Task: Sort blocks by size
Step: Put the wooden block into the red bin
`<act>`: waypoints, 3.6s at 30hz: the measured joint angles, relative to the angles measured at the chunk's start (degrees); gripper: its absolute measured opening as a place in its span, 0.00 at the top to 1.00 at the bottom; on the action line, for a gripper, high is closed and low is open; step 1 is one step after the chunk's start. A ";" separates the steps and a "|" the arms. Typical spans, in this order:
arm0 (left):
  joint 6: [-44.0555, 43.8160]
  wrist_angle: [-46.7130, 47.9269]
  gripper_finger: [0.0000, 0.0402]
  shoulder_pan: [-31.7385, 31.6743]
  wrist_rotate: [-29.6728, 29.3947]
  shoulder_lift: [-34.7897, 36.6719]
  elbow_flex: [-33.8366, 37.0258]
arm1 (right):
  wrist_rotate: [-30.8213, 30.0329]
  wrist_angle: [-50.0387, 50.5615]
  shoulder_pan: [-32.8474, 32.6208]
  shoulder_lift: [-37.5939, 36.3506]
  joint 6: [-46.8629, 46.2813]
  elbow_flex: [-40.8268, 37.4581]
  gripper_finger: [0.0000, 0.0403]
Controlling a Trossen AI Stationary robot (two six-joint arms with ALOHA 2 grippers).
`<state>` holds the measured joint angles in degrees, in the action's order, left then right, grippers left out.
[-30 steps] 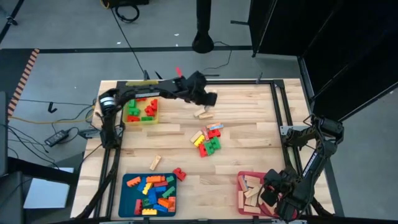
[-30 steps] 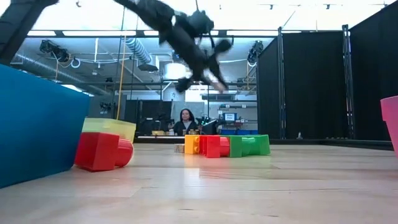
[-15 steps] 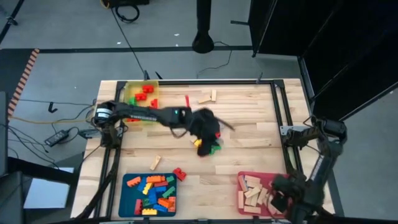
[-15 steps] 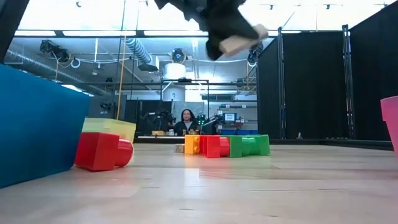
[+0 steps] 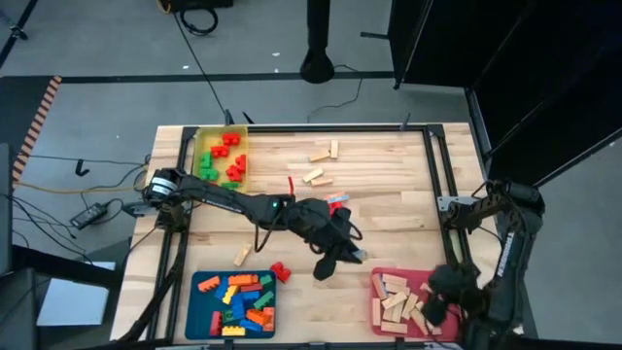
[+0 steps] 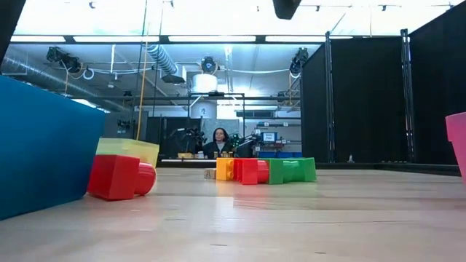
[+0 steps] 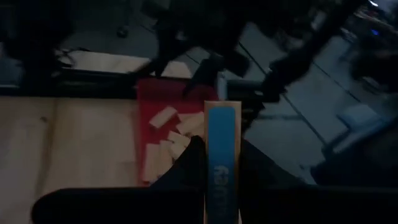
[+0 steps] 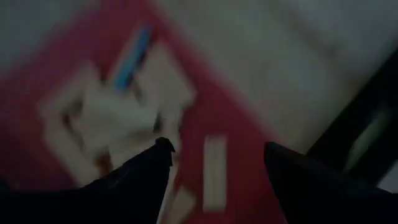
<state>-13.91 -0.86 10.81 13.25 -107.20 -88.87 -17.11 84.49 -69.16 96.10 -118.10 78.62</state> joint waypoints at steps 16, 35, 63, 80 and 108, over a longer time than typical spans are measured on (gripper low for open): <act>-1.53 -4.37 0.88 1.50 -6.47 -5.22 -0.01 | -13.83 5.43 47.61 -24.44 47.07 16.97 0.38; 2.28 -7.28 0.68 4.94 -3.52 -34.54 -31.00 | -12.97 5.53 62.38 -33.02 67.56 18.59 0.39; -4.22 70.74 0.35 -3.48 -23.77 16.44 -4.72 | -0.92 5.53 51.83 -36.34 68.44 18.57 0.39; -69.55 61.41 0.35 14.05 -27.29 26.35 33.91 | -4.12 5.53 50.53 -35.24 69.20 18.57 0.39; -73.13 42.15 0.42 13.86 -16.39 14.30 40.77 | -5.79 5.42 50.53 -35.24 71.67 18.57 0.39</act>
<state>-87.04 41.29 24.67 -3.14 -92.89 -48.10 -22.89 89.91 -18.63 60.86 -46.44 97.19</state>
